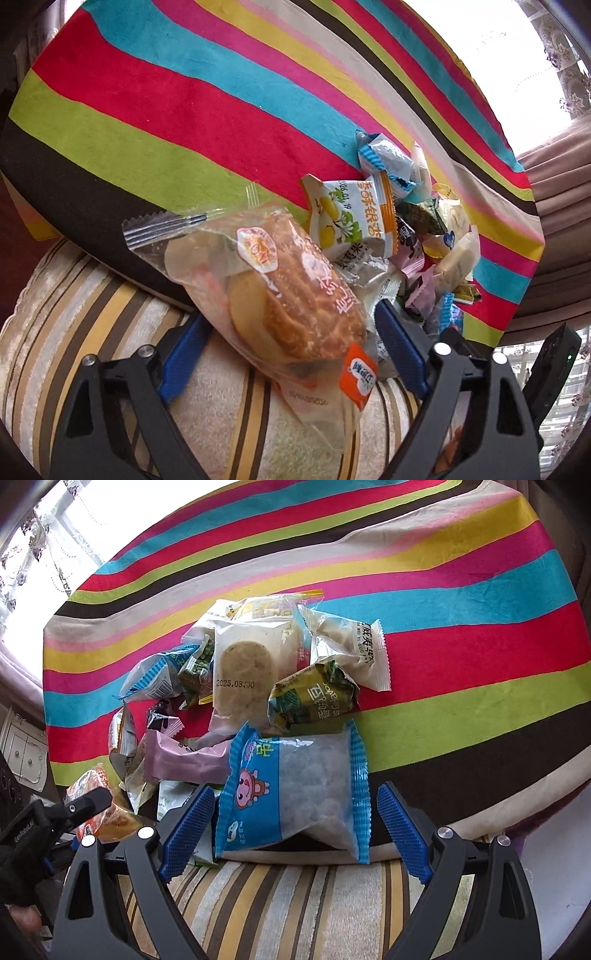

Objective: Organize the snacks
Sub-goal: 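Grasp the clear pastry bag with the left tool while the right tool grasps the blue pig-print bag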

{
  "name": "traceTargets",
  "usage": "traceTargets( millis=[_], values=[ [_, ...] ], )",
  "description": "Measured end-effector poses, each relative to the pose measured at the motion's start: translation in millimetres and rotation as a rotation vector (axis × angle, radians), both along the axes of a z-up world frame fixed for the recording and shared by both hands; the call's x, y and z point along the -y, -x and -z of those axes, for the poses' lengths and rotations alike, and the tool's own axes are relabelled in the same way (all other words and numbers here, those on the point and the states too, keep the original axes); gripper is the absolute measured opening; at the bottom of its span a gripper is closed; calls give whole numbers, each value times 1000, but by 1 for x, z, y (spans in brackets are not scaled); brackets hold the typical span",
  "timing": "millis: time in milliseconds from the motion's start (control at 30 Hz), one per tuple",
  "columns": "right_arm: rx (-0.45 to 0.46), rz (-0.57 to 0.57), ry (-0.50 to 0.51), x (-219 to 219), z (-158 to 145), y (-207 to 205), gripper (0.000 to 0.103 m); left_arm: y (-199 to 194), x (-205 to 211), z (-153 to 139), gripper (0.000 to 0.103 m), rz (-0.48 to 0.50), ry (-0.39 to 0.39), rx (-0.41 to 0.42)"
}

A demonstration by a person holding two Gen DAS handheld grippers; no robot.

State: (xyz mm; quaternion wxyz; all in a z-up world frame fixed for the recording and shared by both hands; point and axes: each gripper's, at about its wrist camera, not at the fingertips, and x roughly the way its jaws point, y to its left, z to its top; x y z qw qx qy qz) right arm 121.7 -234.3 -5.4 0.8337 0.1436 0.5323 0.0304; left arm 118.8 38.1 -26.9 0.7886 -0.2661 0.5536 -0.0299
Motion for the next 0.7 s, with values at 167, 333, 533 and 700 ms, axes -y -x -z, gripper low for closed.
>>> traceTargets(
  millis=[167,333,533,700],
  values=[
    [20,-8,-39,3,0,1,65,5,8,-2,54,36,19,16],
    [48,-33,-86,7,-5,10,52,16,8,-11,51,16,27,52],
    [85,-12,-165,26,-14,32,51,37,17,-32,50,21,25,106],
    [137,38,-198,59,-29,63,51,47,44,-59,50,93,26,172]
  ],
)
